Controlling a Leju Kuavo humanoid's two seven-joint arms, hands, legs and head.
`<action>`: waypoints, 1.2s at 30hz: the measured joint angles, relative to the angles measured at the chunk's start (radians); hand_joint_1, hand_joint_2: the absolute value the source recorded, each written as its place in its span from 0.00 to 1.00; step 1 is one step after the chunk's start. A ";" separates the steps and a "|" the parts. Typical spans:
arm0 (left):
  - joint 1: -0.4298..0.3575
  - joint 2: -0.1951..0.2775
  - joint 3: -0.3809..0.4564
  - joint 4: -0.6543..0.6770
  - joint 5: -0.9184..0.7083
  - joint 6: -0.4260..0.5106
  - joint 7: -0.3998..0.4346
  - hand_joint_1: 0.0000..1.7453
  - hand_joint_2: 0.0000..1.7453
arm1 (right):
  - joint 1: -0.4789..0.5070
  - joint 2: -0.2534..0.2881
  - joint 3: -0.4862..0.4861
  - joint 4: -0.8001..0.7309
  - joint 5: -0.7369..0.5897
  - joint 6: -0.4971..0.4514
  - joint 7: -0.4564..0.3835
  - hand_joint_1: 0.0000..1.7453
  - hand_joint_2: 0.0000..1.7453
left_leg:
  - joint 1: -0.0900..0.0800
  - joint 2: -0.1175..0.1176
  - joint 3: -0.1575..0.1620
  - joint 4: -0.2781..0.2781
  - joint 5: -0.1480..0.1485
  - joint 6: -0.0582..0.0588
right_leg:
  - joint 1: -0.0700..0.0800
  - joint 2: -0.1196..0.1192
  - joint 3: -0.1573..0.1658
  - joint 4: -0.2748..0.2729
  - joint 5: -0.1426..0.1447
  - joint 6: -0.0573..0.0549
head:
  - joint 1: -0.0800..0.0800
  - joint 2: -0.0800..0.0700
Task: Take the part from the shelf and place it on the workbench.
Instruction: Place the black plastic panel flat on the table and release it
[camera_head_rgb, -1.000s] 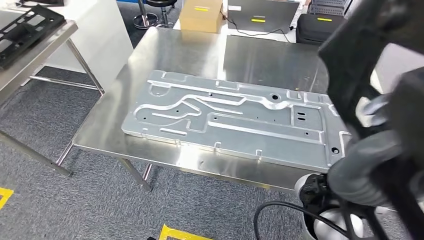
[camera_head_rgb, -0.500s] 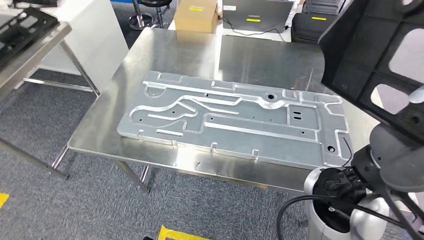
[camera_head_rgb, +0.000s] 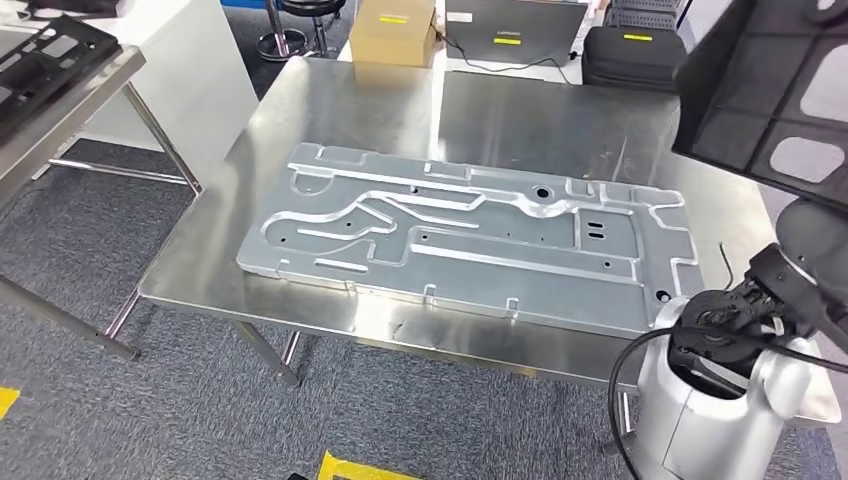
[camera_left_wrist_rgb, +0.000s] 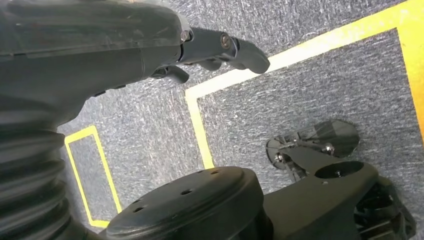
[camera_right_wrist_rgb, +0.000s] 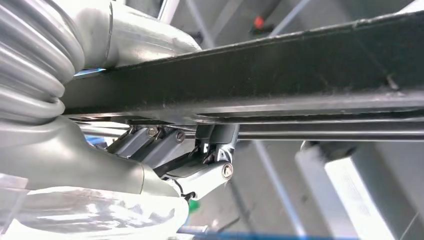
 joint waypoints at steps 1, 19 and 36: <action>0.000 0.002 -0.003 0.000 0.000 -0.001 -0.001 0.00 1.00 | -0.014 0.001 -0.023 0.026 0.005 0.005 0.004 0.97 1.00 | 0.000 0.000 -0.001 -0.001 -0.002 -0.005 | -0.002 0.000 0.000 -0.002 0.002 -0.005 | 0.000 0.000; -0.001 0.011 -0.039 0.000 -0.005 -0.012 -0.023 0.00 1.00 | -0.276 -0.079 -0.176 0.486 0.420 -0.142 0.093 0.97 1.00 | 0.004 0.005 0.004 -0.024 0.020 0.023 | -0.001 -0.003 -0.033 0.046 -0.020 0.013 | -0.018 0.000; -0.008 0.012 -0.059 0.000 -0.004 -0.045 -0.048 0.00 1.00 | -0.626 -0.336 -0.067 1.158 1.067 -0.381 0.306 0.97 1.00 | 0.002 0.002 -0.076 0.172 -0.094 -0.022 | -0.013 -0.003 -0.035 0.003 0.026 -0.014 | -0.032 0.000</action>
